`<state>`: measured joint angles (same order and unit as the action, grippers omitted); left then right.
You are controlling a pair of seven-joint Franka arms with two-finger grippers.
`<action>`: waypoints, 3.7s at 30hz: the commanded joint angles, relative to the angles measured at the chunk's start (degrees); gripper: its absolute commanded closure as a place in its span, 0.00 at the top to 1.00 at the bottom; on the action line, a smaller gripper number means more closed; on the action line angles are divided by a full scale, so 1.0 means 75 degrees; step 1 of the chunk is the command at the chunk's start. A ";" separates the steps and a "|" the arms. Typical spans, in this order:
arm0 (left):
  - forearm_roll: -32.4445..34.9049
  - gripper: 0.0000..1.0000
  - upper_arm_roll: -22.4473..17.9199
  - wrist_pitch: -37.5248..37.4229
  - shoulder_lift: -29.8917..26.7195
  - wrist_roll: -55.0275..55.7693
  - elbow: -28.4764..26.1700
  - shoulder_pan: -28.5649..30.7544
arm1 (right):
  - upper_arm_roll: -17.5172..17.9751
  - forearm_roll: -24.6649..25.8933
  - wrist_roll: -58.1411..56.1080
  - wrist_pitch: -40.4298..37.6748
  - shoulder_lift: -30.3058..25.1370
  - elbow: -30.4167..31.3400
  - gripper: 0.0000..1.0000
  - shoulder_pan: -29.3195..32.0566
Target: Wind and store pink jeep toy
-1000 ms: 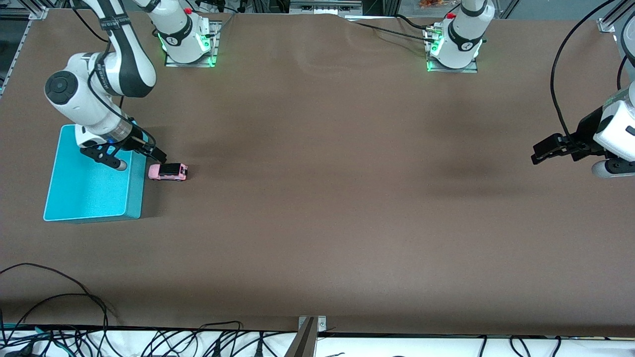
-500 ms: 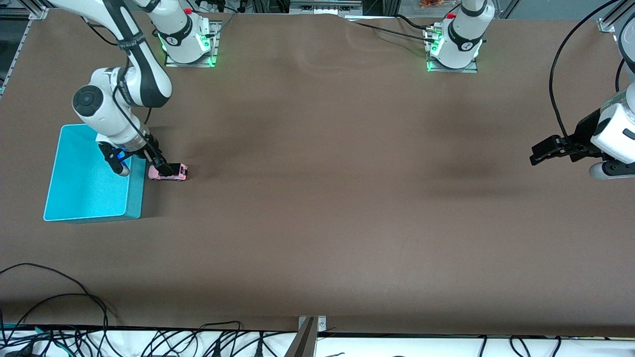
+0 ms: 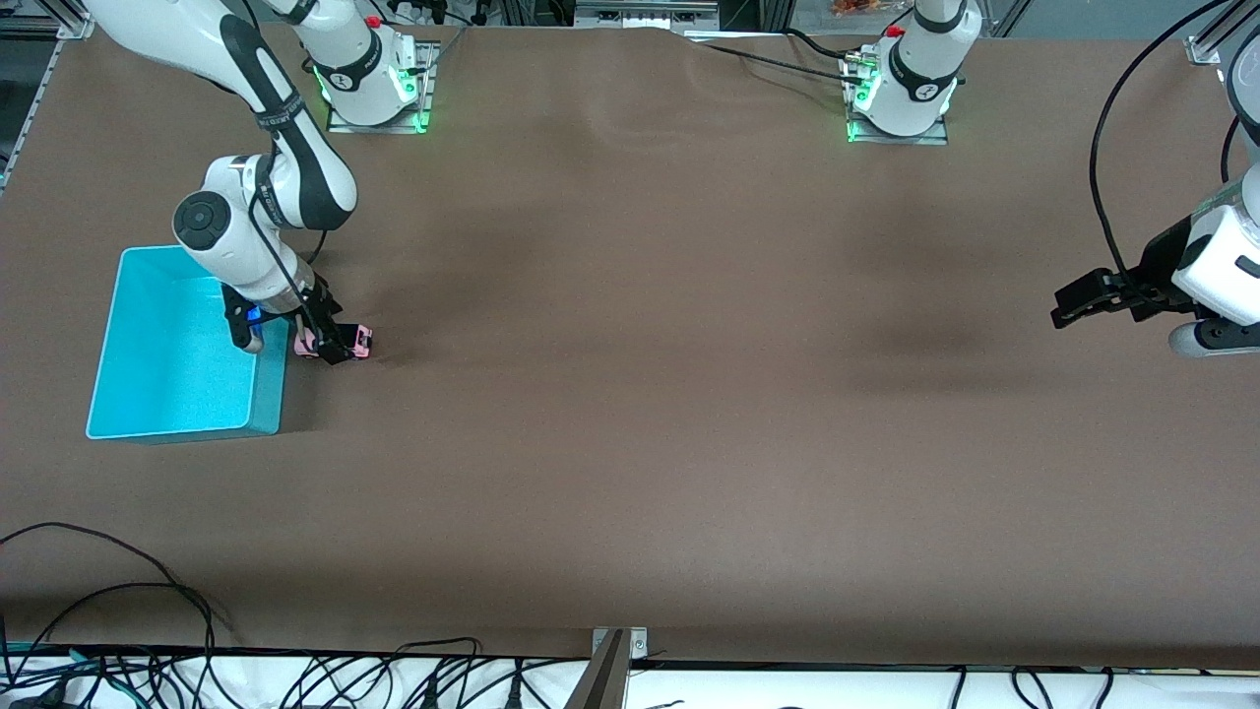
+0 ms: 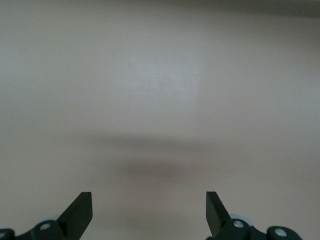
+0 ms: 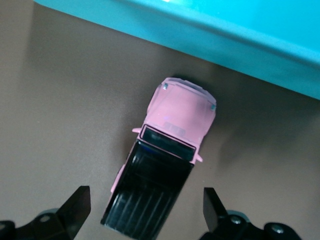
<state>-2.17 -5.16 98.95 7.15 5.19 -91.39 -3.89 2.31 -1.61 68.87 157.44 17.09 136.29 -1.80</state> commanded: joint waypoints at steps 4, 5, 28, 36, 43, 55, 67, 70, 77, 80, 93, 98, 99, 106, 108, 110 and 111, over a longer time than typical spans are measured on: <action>-0.0179 1.00 0.0008 -0.0045 -0.0016 -0.0094 -0.0002 0.0050 | 0.0020 -0.0067 0.0240 0.0184 0.0205 -0.0137 1.00 -0.0006; -0.0179 1.00 0.0008 -0.0045 -0.0005 -0.0094 -0.0002 0.0038 | 0.0020 -0.0044 0.0240 0.0184 0.0240 -0.0137 0.91 -0.0006; -0.0167 1.00 0.0008 -0.0045 -0.0016 -0.0094 -0.0002 0.0038 | 0.0020 0.0109 -0.0088 -0.0413 -0.0708 -0.0324 0.00 -0.0006; -0.0167 1.00 0.0008 -0.0045 -0.0005 -0.0094 -0.0002 0.0038 | 0.0031 0.0097 -0.0627 -0.1116 -0.1551 -0.0395 0.00 -0.0006; -0.0179 1.00 -0.0004 -0.0045 -0.0005 -0.0094 -0.0002 0.0050 | 0.0032 0.0085 -0.0978 -0.1820 -0.1869 -0.0629 0.00 -0.0006; -0.0167 1.00 -0.0004 -0.0045 -0.0005 -0.0094 -0.0002 0.0050 | -0.0004 0.0050 -0.3883 -0.2698 -0.1963 -0.1156 0.00 0.0275; -0.0167 1.00 0.0008 -0.0045 -0.0005 -0.0094 -0.0002 0.0050 | -0.0846 0.0308 -0.7738 -0.3425 -0.1869 -0.1285 0.00 0.0990; -0.0167 1.00 0.0008 -0.0045 -0.0005 -0.0094 -0.0002 0.0050 | -0.1104 0.0507 -0.8757 -0.3543 -0.1752 -0.1285 0.00 0.1014; -0.0167 1.00 -0.0004 -0.0045 0.0007 -0.0094 -0.0002 0.0049 | -0.1585 0.1093 -0.9897 -0.3543 -0.1190 -0.1285 0.00 0.1119; -0.0167 1.00 0.0008 -0.0045 0.0007 -0.0094 -0.0002 0.0038 | -0.1586 0.1222 -0.9874 -0.3555 -0.1002 -0.1262 0.00 0.1108; -0.0167 1.00 0.0008 -0.0045 0.0007 -0.0082 -0.0002 0.0038 | -0.1726 0.1281 -0.9780 -0.3111 -0.0041 -0.1262 0.00 0.1154; -0.0167 1.00 -0.0004 -0.0045 0.0007 -0.0094 -0.0002 0.0038 | -0.1808 0.1304 -0.9780 -0.2466 0.0334 -0.1239 0.00 0.1377; -0.0167 1.00 0.0008 -0.0045 0.0007 -0.0082 -0.0002 0.0038 | -0.1808 0.1316 -0.9780 -0.2360 0.0369 -0.1227 0.00 0.1435; -0.0167 1.00 0.0008 -0.0045 0.0042 -0.0094 -0.0002 0.0038 | -0.1808 0.1316 -0.9780 -0.2172 0.0615 -0.1215 0.00 0.1553; -0.0179 1.00 0.0008 -0.0045 0.0042 -0.0094 -0.0002 0.0038 | -0.1808 0.1316 -0.9780 -0.2172 0.0709 -0.1215 0.00 0.1553; -0.0167 1.00 -0.0004 -0.0045 0.0054 -0.0094 -0.0002 0.0038 | -0.1808 0.1304 -0.9780 -0.2172 0.0756 -0.1215 0.08 0.1553; -0.0167 1.00 0.0008 -0.0045 0.0054 -0.0094 -0.0002 0.0038 | -0.1808 0.1304 -0.9780 -0.2172 0.0756 -0.1215 0.13 0.1553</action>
<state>-2.17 -5.15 98.95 7.51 5.19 -91.39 -3.86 -11.39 7.03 -4.44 140.80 20.78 127.75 9.43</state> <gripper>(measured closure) 0.000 0.449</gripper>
